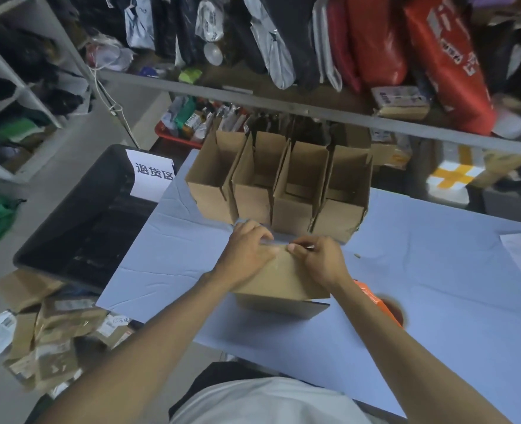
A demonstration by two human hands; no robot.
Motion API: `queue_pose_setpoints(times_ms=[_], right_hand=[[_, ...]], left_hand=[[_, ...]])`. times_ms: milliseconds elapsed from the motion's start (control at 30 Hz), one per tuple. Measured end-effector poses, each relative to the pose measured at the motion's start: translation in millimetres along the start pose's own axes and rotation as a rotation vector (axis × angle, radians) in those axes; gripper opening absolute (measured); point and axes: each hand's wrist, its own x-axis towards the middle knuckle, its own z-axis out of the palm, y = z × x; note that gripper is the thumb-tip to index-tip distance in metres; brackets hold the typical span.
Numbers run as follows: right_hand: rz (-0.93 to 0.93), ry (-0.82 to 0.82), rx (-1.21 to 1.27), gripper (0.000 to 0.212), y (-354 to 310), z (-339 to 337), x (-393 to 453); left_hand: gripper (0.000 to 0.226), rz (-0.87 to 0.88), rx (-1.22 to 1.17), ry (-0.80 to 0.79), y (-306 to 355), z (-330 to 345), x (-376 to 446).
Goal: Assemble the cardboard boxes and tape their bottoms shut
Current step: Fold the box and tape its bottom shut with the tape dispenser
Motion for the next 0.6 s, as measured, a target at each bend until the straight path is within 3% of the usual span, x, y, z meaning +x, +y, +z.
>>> queue_pose_setpoints(times_ms=[67,100,167,267,367,467,533,600], right_hand=[[-0.02,0.0,0.057,0.011,-0.4,-5.0,-0.1],[-0.023,0.012,0.138,0.02,-0.1,-7.6,-0.5],[0.025,0.052,0.361,0.032,1.1,-14.2,-4.9],[0.099,0.152,0.478,0.026,15.2,-22.3,-17.9],[0.29,0.225,0.408,0.042,40.1,-24.0,-42.4],[0.522,-0.024,0.487,0.068,58.4,-8.8,-61.7],[0.602,-0.228,0.557,0.069,60.6,8.2,-70.3],[0.625,-0.284,0.54,0.066,64.8,21.9,-75.1]], left_hand=[[0.094,0.182,0.298,-0.157,1.6,4.5,-9.3],[0.114,0.255,0.437,-0.215,3.7,6.9,-14.7],[0.127,0.308,0.574,-0.262,4.5,14.9,-20.8],[0.119,0.087,0.429,-0.184,-1.8,2.8,-10.0],[0.09,-0.243,-0.275,-0.183,-19.9,-23.7,-1.2],[0.044,-0.418,-0.833,-0.148,-35.5,-16.5,-13.3],[0.031,-0.545,-0.914,-0.226,-43.1,2.0,-26.3],[0.026,-0.661,-0.873,-0.344,-55.8,19.0,-38.2]])
